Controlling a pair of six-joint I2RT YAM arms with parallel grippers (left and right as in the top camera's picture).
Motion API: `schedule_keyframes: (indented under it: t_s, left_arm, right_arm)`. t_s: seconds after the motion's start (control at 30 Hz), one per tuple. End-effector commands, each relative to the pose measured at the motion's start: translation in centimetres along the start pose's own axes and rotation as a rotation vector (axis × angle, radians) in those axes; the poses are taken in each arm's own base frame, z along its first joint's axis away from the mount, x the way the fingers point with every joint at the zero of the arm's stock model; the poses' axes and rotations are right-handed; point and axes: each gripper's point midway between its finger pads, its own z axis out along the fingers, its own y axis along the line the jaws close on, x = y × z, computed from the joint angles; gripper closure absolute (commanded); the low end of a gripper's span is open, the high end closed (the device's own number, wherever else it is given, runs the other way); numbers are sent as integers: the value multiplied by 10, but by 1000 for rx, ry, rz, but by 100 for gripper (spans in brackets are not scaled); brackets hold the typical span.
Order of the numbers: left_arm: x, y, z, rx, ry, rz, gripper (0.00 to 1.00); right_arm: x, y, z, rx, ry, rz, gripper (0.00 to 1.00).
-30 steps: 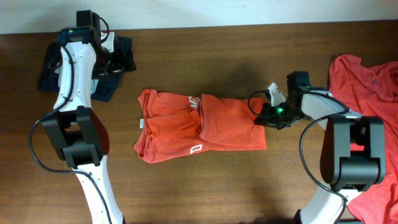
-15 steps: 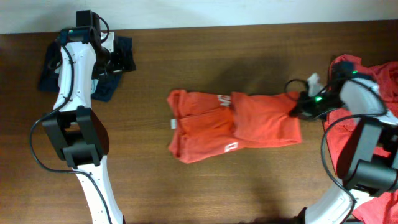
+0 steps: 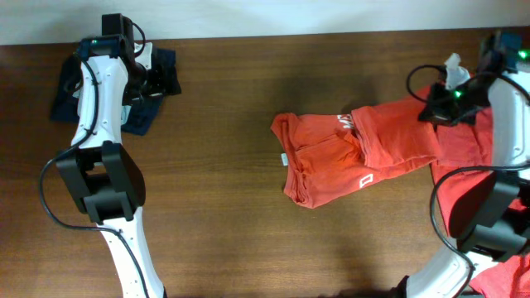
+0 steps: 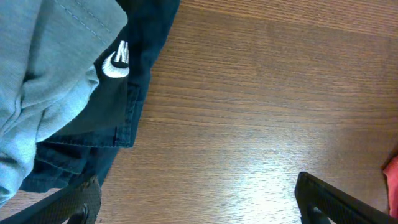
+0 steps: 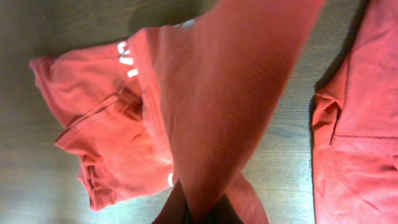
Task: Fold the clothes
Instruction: 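Fold the shirt's right part leftward over itself with the right gripper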
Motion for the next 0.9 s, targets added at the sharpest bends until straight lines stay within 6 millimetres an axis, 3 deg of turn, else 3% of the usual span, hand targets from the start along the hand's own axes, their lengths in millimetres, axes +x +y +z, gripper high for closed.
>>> schedule_keyframes:
  t_s: [0.0, 0.53, 0.73, 0.87]
  left_arm:
    - [-6, 0, -9, -4, -28, 19, 1]
    - [-6, 0, -9, -4, -28, 19, 1]
    - [-6, 0, -9, -4, -28, 19, 1]
    - [-6, 0, -9, -4, -28, 19, 1]
  right_arm:
    - [1, 23, 1, 69, 28, -98, 96]
    - [49, 154, 41, 217, 151, -544, 96]
    - [62, 177, 57, 209, 182, -613, 95]
    - [66, 186, 79, 205, 205, -636, 91]
